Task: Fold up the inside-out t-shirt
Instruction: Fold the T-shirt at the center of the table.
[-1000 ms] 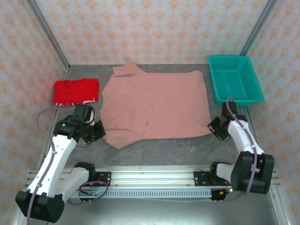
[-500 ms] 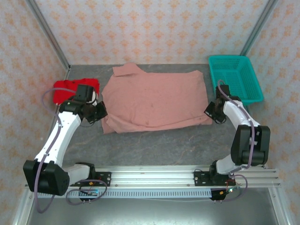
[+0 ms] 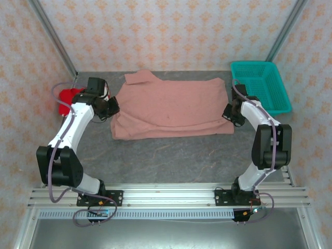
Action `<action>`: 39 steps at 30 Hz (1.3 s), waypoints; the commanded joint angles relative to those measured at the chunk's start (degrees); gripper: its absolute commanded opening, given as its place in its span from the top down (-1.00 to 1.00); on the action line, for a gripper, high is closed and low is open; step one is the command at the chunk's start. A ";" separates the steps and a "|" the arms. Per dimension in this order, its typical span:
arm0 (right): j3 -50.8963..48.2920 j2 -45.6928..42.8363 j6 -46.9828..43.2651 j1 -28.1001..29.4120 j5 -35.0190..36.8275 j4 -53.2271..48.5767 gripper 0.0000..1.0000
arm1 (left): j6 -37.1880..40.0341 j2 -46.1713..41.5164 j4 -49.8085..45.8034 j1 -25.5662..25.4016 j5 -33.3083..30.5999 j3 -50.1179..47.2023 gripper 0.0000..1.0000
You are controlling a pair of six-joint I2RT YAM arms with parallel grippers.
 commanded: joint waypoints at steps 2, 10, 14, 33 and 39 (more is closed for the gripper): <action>2.94 2.52 -1.41 0.49 3.06 0.17 0.82 | 0.54 2.71 2.29 0.76 -0.31 3.48 1.00; 4.90 4.60 -2.65 0.50 5.86 -0.41 0.83 | -0.43 7.72 3.25 0.85 1.12 9.17 1.00; 5.14 5.44 -2.63 0.52 6.08 0.15 0.83 | -1.19 9.47 3.84 0.87 1.75 10.99 1.00; 8.04 10.01 -2.27 1.15 6.91 1.68 0.81 | -2.95 15.45 5.12 0.85 1.80 15.62 1.00; 8.72 10.98 -2.42 1.20 7.46 1.61 0.81 | -2.97 15.88 5.41 0.85 1.16 15.55 1.00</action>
